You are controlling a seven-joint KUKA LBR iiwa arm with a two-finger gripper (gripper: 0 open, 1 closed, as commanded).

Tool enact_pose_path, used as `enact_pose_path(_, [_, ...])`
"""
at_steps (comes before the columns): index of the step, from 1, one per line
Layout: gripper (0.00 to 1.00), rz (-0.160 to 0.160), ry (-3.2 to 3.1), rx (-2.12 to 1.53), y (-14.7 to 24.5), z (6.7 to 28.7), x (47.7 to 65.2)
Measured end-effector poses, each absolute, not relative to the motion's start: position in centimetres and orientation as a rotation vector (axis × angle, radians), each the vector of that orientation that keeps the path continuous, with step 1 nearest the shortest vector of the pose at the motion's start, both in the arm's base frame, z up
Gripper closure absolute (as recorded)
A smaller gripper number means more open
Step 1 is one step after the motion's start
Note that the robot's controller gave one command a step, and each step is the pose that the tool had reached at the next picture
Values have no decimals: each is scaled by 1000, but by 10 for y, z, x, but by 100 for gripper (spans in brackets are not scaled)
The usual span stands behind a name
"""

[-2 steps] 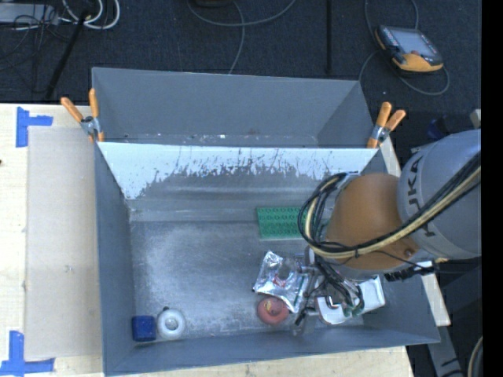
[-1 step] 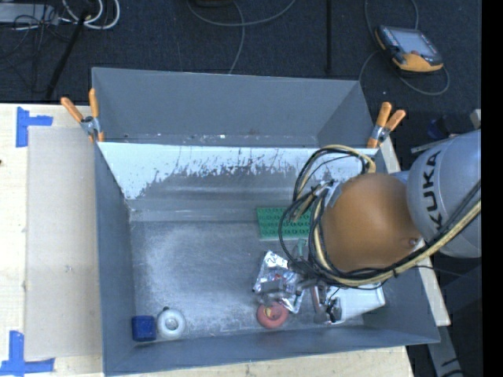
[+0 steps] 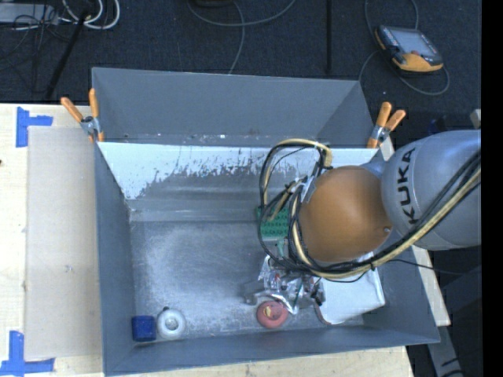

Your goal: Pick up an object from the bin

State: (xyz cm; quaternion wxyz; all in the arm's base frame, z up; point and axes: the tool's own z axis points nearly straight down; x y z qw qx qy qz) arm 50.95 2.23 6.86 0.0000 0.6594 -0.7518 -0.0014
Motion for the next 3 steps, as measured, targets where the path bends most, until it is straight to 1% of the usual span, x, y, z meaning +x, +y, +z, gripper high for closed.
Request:
enact_pose_path(1, [0, -6, -2079, 2352, 15, 69, 480])
enact_pose_path(2, [100, -7, -2083, 2348, 15, 69, 480])
enact_pose_path(3, [100, 4, -2092, 2349, 16, 146, 482])
